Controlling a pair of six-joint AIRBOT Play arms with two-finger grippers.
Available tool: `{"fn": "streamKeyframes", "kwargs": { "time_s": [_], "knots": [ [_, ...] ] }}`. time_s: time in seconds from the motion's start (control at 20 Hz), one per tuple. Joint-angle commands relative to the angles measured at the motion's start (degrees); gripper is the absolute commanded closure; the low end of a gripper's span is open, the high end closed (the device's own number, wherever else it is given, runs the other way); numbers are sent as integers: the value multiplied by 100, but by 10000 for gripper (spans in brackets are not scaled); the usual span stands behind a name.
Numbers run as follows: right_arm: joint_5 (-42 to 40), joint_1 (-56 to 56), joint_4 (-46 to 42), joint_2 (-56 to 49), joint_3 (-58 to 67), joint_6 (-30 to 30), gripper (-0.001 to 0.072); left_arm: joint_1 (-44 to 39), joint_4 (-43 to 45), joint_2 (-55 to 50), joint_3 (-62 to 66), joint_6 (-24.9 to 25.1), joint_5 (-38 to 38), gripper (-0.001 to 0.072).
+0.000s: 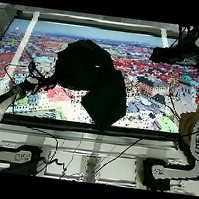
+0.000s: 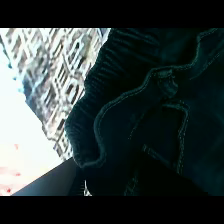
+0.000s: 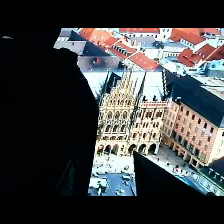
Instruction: Fold the clothes and pants, and hang the long-sleeved shirts on hangers.
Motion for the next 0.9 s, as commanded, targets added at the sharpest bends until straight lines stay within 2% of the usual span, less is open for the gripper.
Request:
{"fn": "streamKeyframes", "kwargs": {
  "time_s": [0.0, 0.05, 0.1, 0.2, 0.45, 0.6, 0.7, 0.75, 0.8, 0.85],
  "knots": [
    [520, 4, 264, -2, 2, -2, 354, -278, -116, -96, 151, 2, 765, 382],
    [715, 4, 326, 0, -4, -31, 455, -306, -101, -122, 205, 2, 815, 531],
    [789, 4, 387, 37, -83, -81, 492, -315, -63, -125, 260, 13, 835, 642],
    [758, 4, 511, 286, -557, -308, 691, -315, 299, -109, 376, 20, 822, 646],
    [719, 160, 601, 1864, -2754, -723, 691, -313, 1434, 151, 459, 20, 826, 646],
    [564, 1038, 603, 2828, -4162, -717, 691, -315, 1585, 245, 459, 20, 778, 646],
    [7, 1915, 610, 3121, -4953, -553, 689, -315, 1585, 273, 459, 22, 761, 646],
    [-437, 2345, 608, 3126, -5233, -382, 574, -315, 1585, 284, 459, 20, 737, 646],
    [-1003, 2704, 597, 3086, -5434, -144, 266, -315, 1585, 289, 459, 20, 706, 646],
    [-1694, 3058, 597, 3010, -5582, 157, -8, -315, 1585, 295, 459, 20, 640, 646]
  ]
}}
